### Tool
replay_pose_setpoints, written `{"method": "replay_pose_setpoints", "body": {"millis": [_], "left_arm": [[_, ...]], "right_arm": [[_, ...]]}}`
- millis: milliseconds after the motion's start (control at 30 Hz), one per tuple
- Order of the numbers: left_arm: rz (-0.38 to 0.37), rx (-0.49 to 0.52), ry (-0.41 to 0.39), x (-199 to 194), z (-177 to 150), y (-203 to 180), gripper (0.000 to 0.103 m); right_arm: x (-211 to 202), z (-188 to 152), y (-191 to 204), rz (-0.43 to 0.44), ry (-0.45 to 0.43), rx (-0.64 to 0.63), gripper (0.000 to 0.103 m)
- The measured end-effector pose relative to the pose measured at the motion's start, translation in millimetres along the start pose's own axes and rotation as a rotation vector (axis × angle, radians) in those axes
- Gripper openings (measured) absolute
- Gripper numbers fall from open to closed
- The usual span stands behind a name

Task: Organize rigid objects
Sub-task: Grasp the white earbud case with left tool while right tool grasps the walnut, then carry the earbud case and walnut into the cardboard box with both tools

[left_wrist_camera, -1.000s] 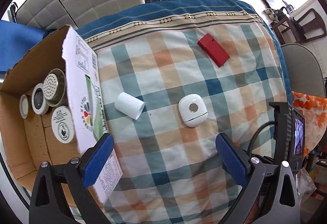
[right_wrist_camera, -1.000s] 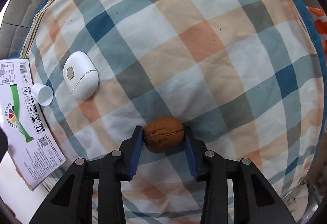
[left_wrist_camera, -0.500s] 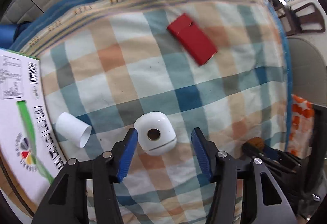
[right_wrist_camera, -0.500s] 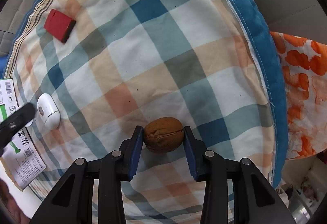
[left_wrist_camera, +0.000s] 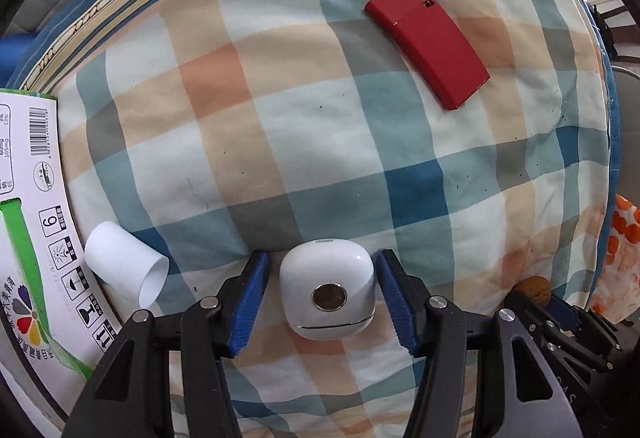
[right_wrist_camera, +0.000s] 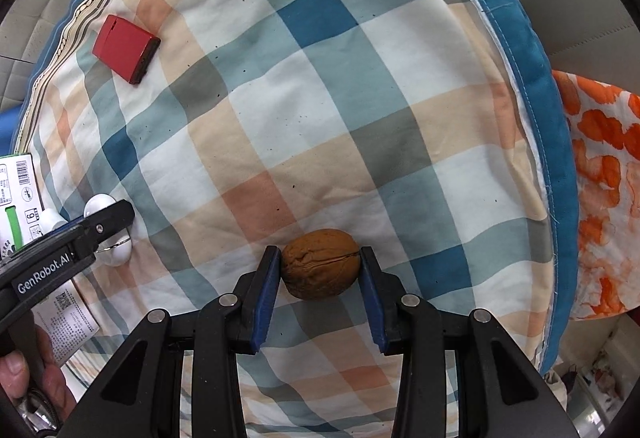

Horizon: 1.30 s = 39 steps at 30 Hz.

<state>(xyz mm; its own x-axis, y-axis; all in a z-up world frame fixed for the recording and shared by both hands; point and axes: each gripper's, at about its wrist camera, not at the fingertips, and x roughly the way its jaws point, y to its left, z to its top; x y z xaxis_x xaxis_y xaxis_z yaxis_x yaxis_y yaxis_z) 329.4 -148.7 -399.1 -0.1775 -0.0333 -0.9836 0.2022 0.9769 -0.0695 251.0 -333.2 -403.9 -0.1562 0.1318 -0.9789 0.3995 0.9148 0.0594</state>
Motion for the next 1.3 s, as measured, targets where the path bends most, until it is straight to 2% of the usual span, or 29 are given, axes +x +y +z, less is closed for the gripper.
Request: {"method": "replay_pose_setpoints", "body": {"millis": [33, 333, 533, 700, 767, 833, 933, 1100, 1300], "left_arm": [[0.015, 0.012, -0.012, 0, 0, -3, 0.044], [0.018, 0.048, -0.081, -19, -27, -9, 0.043], [-0.024, 0.048, -0.153, -57, -51, -3, 0.043], [-0.066, 0.034, -0.240, -106, -69, 13, 0.043], [-0.069, 0.035, -0.279, -128, -77, 23, 0.043], [-0.070, 0.033, -0.306, -146, -69, 36, 0.043], [-0.049, 0.016, -0.359, -172, -83, 59, 0.043], [-0.031, -0.040, -0.393, -189, -101, 107, 0.043], [-0.036, -0.124, -0.429, -204, -133, 172, 0.043]], "right_arm": [[1, -2, 3, -0.001, 0.000, -0.002, 0.042], [-7, -16, 13, 0.003, -0.002, -0.042, 0.041], [-27, -25, 28, 0.016, -0.022, -0.084, 0.041], [-57, -36, 56, 0.045, -0.056, -0.136, 0.041], [-71, -43, 72, 0.056, -0.073, -0.164, 0.041], [-88, -51, 92, 0.070, -0.090, -0.197, 0.041], [-110, -64, 123, 0.083, -0.124, -0.243, 0.041], [-133, -91, 181, 0.096, -0.164, -0.323, 0.041], [-136, -125, 252, 0.101, -0.163, -0.421, 0.041]]}}
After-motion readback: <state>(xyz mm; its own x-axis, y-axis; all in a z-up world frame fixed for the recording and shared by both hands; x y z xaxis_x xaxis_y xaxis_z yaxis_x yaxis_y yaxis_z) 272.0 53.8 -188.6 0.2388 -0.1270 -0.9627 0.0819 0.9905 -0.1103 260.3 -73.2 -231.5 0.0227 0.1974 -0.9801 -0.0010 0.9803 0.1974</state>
